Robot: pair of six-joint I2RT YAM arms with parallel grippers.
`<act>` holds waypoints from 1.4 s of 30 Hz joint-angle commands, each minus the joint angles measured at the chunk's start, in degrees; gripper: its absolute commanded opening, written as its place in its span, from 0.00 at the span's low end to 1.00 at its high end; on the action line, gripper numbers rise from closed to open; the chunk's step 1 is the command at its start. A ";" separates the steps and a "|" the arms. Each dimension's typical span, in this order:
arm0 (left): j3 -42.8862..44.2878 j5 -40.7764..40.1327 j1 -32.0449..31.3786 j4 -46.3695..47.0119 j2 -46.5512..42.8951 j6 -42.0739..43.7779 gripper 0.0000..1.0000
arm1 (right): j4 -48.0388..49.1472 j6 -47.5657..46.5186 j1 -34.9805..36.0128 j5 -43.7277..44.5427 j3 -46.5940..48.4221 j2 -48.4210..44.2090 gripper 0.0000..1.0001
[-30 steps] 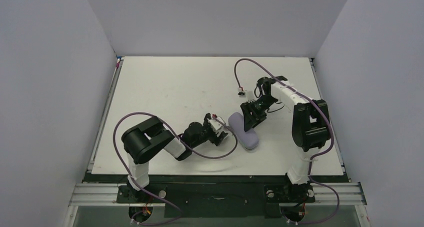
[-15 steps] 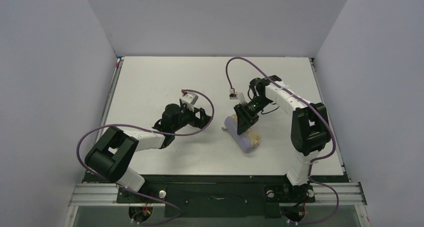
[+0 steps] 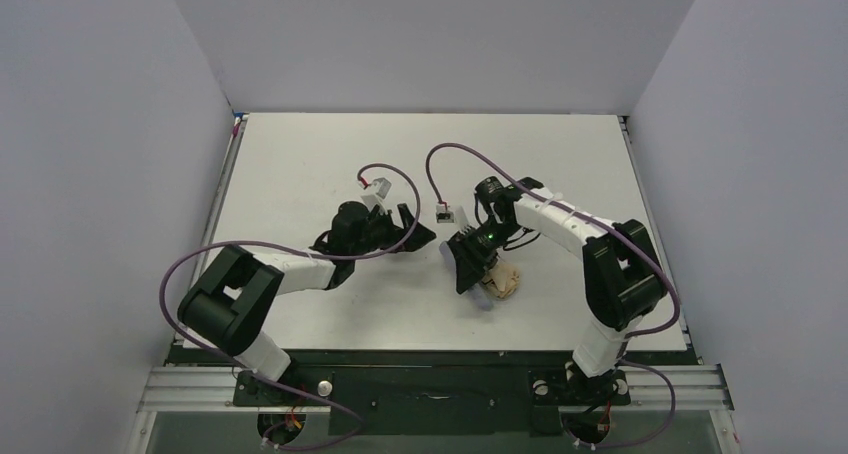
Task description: Open the umbrella
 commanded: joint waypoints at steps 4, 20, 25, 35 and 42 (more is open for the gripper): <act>5.12 0.17 -4.13 0.89 5.79 -7.49 0.85 | 19.06 11.27 2.22 1.28 -5.00 -6.09 0.45; 7.61 2.47 -2.37 -4.82 11.30 -5.55 0.56 | 17.57 16.72 -2.06 31.46 -8.58 -17.85 0.58; 7.80 2.64 -2.36 -5.34 11.24 -4.77 0.53 | 22.07 17.18 0.48 34.95 -11.82 -17.27 0.66; 7.46 1.97 -0.89 -7.76 9.15 -2.58 0.49 | 25.72 19.18 6.35 47.36 -9.54 -6.22 0.53; 8.64 3.15 4.11 -10.82 5.73 1.25 0.56 | 25.09 20.33 4.42 50.65 -9.35 -4.23 0.18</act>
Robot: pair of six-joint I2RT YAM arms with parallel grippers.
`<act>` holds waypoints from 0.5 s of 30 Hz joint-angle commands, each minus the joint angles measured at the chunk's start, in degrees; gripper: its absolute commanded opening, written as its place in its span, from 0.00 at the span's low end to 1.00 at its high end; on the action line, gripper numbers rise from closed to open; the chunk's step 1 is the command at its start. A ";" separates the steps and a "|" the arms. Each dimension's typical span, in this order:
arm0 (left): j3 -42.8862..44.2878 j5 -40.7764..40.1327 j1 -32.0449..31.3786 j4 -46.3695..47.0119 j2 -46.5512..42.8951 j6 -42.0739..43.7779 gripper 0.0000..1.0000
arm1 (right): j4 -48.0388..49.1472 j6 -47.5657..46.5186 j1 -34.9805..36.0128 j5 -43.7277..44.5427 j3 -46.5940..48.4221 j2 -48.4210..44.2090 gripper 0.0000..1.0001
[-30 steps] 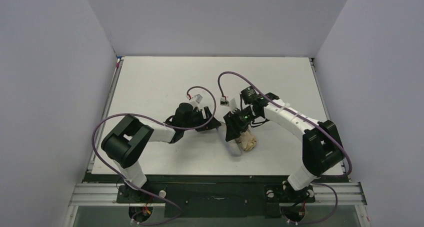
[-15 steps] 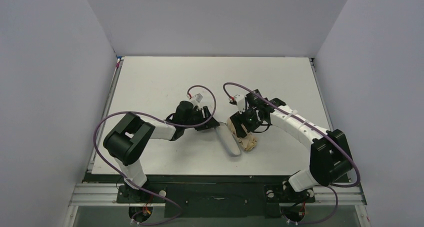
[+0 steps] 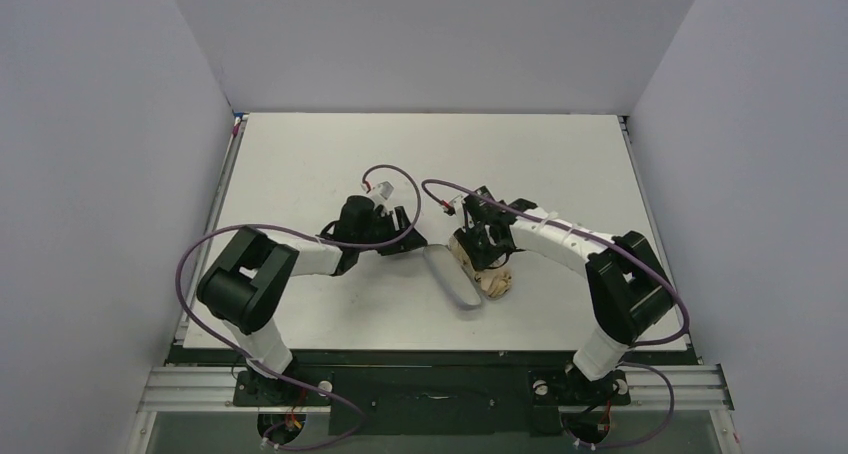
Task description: Open the umbrella
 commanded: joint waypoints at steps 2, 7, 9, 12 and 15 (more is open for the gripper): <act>3.04 1.78 4.94 -1.31 -5.15 5.51 0.66 | 1.35 1.00 -3.67 5.42 1.42 2.23 0.03; 6.59 2.79 8.90 -4.27 -10.40 13.84 1.00 | 1.27 0.86 -11.57 8.02 3.60 4.68 0.00; 9.06 3.02 10.38 -7.45 -12.07 18.52 0.97 | 1.15 0.90 -14.95 9.68 5.27 6.17 0.00; 13.57 4.00 12.92 -13.82 -13.60 24.03 0.97 | 1.05 0.62 -19.98 11.71 8.59 9.25 0.00; 16.16 4.40 15.07 -18.23 -15.12 26.78 0.97 | 0.74 -0.51 -26.10 13.08 15.23 13.38 0.00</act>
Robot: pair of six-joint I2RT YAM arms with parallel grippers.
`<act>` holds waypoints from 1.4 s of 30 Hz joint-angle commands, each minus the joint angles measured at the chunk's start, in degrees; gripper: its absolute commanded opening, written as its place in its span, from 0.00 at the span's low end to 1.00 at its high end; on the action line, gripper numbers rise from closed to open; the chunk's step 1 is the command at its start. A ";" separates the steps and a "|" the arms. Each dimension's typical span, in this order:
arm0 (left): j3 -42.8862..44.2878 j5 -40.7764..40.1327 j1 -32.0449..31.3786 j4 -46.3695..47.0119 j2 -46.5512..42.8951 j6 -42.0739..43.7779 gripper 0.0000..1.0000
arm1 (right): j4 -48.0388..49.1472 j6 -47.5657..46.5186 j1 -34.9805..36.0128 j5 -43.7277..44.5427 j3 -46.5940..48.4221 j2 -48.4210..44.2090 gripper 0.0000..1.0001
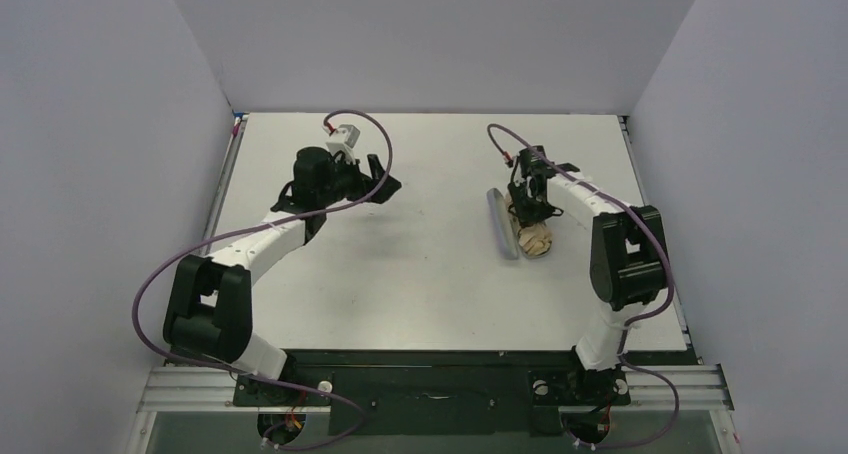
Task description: Open the umbrella
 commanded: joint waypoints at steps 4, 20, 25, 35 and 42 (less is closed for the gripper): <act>7.68 0.43 4.02 -12.48 -4.90 13.25 0.97 | -0.10 -5.97 -12.77 7.91 15.74 12.66 0.00; 15.70 2.55 7.25 -17.86 -1.66 13.11 0.97 | -6.19 -20.38 -22.44 7.01 45.40 26.46 0.00; 17.26 0.13 7.60 -17.52 -1.77 12.81 0.97 | -5.34 -16.00 -22.94 1.65 51.80 21.12 0.00; 22.86 -8.16 8.49 -21.89 -3.01 19.72 0.97 | -3.51 -7.64 -22.28 -12.06 55.04 5.15 0.00; 22.25 -10.89 9.14 -27.16 -10.24 19.29 0.97 | -0.41 1.80 -20.76 -22.51 49.09 -6.52 0.00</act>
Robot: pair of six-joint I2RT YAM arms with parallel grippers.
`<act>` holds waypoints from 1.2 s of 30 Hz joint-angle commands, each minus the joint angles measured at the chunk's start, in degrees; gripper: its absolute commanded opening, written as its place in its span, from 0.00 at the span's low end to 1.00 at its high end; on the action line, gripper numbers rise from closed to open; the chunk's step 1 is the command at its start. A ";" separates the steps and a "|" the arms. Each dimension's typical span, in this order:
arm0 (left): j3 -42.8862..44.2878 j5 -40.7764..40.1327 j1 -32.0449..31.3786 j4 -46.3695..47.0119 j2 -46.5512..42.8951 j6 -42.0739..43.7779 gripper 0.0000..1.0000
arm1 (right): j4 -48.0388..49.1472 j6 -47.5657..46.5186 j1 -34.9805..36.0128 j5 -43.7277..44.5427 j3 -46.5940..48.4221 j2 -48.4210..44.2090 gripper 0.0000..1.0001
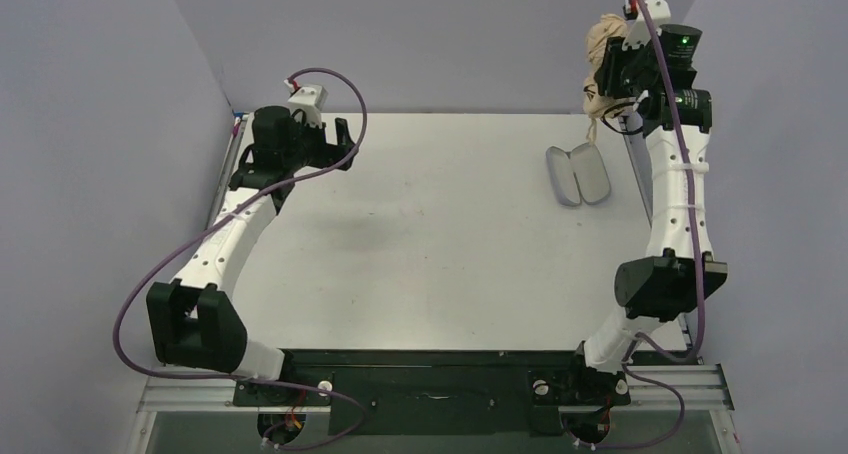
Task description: Open the umbrella
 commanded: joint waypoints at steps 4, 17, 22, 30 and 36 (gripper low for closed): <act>-3.41 -5.46 0.47 -2.50 -14.89 -2.96 0.97 | 16.86 24.20 0.97 -15.85 -13.25 -15.62 0.00; -9.28 17.02 -1.04 -5.04 -25.61 -7.71 0.97 | 57.99 51.76 19.33 -16.14 -51.48 -35.98 0.00; -6.71 16.83 -7.44 -0.50 -18.79 -11.43 0.97 | 58.74 50.51 25.12 -9.10 -52.66 -33.66 0.00; -4.26 16.92 -11.97 11.06 -12.32 -20.01 0.97 | 53.77 49.38 27.28 -2.38 -48.55 -28.59 0.00; -5.25 20.44 -16.58 18.51 -8.08 -19.01 0.97 | 49.19 49.51 28.79 -1.78 -46.35 -28.48 0.00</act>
